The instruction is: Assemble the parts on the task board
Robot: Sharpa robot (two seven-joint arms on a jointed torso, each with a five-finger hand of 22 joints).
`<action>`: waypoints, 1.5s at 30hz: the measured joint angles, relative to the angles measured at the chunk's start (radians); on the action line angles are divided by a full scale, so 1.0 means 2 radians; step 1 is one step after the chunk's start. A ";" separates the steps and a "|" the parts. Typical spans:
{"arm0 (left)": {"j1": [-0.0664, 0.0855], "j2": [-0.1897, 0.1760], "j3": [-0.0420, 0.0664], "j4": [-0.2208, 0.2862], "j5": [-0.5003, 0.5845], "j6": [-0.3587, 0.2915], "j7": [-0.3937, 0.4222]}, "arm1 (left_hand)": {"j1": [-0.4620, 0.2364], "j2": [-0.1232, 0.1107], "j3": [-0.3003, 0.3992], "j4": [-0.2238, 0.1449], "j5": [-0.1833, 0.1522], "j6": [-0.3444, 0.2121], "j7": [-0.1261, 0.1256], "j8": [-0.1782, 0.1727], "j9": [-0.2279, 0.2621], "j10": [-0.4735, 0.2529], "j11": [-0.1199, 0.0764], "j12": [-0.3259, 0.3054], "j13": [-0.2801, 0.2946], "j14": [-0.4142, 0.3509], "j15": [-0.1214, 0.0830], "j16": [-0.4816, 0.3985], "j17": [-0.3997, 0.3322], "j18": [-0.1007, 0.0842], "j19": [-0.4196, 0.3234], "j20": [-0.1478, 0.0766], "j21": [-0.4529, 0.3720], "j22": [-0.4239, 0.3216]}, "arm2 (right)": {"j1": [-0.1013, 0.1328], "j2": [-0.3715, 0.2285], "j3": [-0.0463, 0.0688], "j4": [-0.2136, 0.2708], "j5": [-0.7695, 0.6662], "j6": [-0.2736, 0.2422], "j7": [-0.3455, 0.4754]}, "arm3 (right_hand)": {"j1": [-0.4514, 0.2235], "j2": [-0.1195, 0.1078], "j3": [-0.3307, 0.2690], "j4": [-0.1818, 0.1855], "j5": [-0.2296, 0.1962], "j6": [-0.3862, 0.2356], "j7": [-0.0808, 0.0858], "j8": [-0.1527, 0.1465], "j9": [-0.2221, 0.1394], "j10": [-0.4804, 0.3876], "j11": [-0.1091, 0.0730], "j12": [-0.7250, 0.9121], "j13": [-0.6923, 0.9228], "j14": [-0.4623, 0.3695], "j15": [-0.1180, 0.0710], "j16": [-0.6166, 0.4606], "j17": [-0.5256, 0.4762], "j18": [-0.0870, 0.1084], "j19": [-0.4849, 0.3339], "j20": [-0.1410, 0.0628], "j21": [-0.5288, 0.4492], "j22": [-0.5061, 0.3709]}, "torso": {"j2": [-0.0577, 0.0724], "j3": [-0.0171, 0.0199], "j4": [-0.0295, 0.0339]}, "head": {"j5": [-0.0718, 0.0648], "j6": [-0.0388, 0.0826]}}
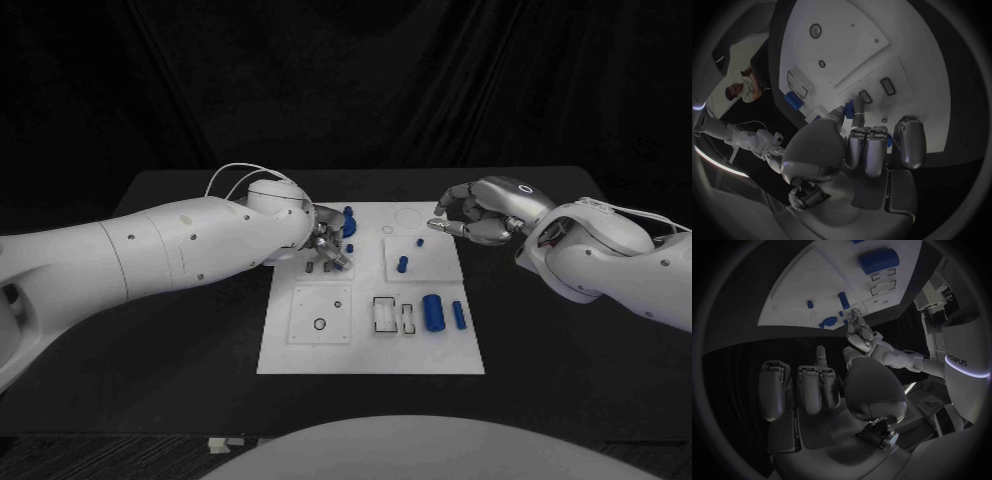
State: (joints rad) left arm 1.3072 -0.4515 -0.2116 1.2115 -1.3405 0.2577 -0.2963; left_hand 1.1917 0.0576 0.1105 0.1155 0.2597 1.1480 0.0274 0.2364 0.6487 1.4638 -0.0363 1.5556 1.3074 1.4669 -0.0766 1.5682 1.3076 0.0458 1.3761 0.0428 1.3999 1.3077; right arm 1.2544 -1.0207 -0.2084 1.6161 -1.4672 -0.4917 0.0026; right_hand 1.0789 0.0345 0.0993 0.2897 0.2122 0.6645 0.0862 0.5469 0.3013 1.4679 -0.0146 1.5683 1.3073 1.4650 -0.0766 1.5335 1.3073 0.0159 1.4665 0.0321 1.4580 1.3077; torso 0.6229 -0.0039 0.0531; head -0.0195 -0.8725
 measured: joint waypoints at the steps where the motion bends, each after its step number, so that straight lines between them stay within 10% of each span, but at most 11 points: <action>1: 0.000 0.000 0.000 0.000 0.000 0.000 0.000 | 0.001 -0.001 0.006 -0.002 0.002 -0.001 0.001 -0.002 0.001 0.000 0.000 0.000 0.000 0.000 0.000 0.000 0.000 0.000 0.000 0.000 0.000 0.000 | 0.000 0.000 0.000 0.000 0.001 0.000 0.000 | 0.000 0.000 0.000 0.000 0.000 0.000 0.000 0.000 0.000 0.000 0.000 0.000 0.000 0.000 0.000 0.000 0.000 0.000 0.000 0.000 0.000 0.000 | 0.000 0.0000 0.0000 | 0.000 0.000; 18: 0.000 -0.011 0.000 0.004 0.003 -0.007 0.008 | -0.027 -0.040 0.116 -0.024 0.052 -0.002 0.003 -0.009 0.024 0.003 0.003 -0.003 0.000 0.000 0.000 0.000 0.000 0.000 0.000 0.000 -0.006 0.000 | 0.000 0.000 0.000 -0.001 0.005 0.005 -0.001 | 0.002 0.002 0.000 0.000 0.000 0.004 0.000 -0.004 -0.003 0.000 0.000 0.000 0.000 0.000 0.000 -0.004 0.000 0.000 0.000 0.000 -0.007 0.000 | 0.000 -0.0001 -0.0001 | 0.000 0.000; 45: 0.000 -0.068 -0.001 0.049 0.065 -0.039 -0.033 | -0.049 -0.045 0.149 -0.032 0.056 -0.002 0.004 -0.009 0.032 0.004 0.004 -0.006 0.000 -0.002 0.002 0.000 0.000 0.000 0.000 0.000 -0.010 0.000 | -0.003 0.000 0.000 -0.003 0.006 0.014 -0.005 | 0.008 0.002 0.000 0.000 0.002 0.005 -0.002 -0.004 -0.005 0.000 0.000 0.000 0.000 0.000 0.000 -0.004 0.000 0.000 0.000 0.000 -0.009 0.000 | -0.001 0.0000 -0.0002 | 0.007 0.000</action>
State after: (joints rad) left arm 1.3068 -0.5867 -0.2126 1.3093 -1.2110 0.1796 -0.3633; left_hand 1.0934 -0.0314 0.4077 0.0520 0.3726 1.1435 0.0363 0.2189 0.7131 1.4718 -0.0280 1.5437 1.3074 1.4634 -0.0729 1.5682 1.3074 0.0457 1.3762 0.0428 1.3801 1.3075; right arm 1.2480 -1.0215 -0.2083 1.6092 -1.4554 -0.4629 -0.0070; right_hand 1.0940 0.0381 0.0994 0.2897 0.2162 0.6753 0.0825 0.5390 0.2917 1.4679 -0.0146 1.5683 1.3079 1.4651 -0.0766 1.5249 1.3080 0.0159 1.4665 0.0321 1.4403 1.3074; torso 0.6208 -0.0038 0.0526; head -0.0061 -0.8725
